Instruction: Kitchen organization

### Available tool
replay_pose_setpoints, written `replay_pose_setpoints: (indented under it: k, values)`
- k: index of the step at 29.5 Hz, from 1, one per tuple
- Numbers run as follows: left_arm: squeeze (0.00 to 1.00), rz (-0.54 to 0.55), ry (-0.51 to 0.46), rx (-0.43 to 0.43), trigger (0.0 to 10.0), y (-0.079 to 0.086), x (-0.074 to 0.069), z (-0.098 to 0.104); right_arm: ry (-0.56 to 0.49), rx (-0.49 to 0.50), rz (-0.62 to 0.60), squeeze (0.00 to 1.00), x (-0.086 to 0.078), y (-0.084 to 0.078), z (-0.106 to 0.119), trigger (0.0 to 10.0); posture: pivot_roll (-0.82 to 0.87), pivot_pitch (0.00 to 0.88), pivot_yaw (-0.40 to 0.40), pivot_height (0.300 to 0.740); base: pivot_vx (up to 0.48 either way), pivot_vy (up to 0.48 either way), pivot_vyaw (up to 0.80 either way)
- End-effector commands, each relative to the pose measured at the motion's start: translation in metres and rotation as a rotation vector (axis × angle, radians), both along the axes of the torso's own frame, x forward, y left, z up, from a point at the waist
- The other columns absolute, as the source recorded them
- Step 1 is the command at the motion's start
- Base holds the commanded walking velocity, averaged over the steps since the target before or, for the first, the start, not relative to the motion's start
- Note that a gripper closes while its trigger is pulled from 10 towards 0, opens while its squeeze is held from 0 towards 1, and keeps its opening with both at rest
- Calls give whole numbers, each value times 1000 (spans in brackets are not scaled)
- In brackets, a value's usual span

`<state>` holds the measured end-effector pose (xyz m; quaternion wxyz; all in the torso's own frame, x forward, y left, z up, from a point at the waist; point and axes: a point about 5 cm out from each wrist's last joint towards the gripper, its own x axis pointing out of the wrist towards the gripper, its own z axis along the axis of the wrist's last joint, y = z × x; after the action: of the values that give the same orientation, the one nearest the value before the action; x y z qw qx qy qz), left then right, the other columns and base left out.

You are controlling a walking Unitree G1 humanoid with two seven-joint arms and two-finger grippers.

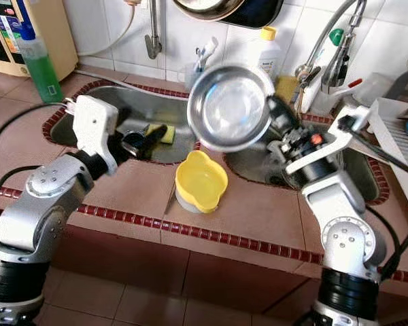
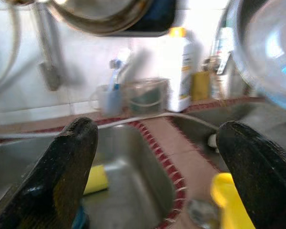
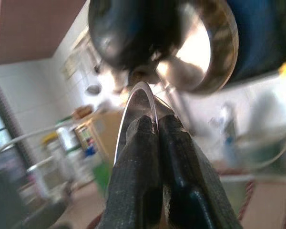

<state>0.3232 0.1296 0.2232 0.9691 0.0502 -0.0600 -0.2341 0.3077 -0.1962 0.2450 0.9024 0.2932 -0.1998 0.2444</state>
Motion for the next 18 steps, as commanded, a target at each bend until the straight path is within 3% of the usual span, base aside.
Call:
replay_pose_setpoints:
  k: [1, 5, 7, 11, 15, 17, 18]
  values:
    - [0, 54, -4, 0, 10000, 5, 8, 0, -47, -24, -132, 0, 1, -9, 12, 10000, -21, 0, -56, 740, 0, 0, 0]
    - [0, 85, -17, -9, 10000, 8, 15, -2, -63, -99, -262, 0, 5, -13, 16, 10000, -20, 0, -54, 740, 0, 0, 0]
    - [0, 104, -27, -56, 10000, 11, 22, -1, -74, -185, -398, 0, 7, -15, 18, 10000, -22, 0, -46, 740, 0, 0, 0]
    - [0, 113, -47, -103, 10000, 14, 26, -1, -77, -247, -486, 0, 7, -15, 16, 10000, -23, 0, -44, 740, 0, 0, 0]
    - [0, 150, -77, -138, 10000, 18, 30, -5, -85, -348, -607, 0, 8, -13, 4, 10000, -27, 0, -38, 740, 0, 0, 0]
    - [0, 150, -104, -176, 10000, 16, 31, -14, -61, -444, -710, 0, 6, -10, -15, 10000, -30, 0, -35, 740, 0, 0, 0]
    - [0, 146, -119, -134, 10000, 14, 30, -19, -61, -491, -723, 0, 5, -7, -20, 10000, -32, 0, -33, 740, 0, 0, 0]
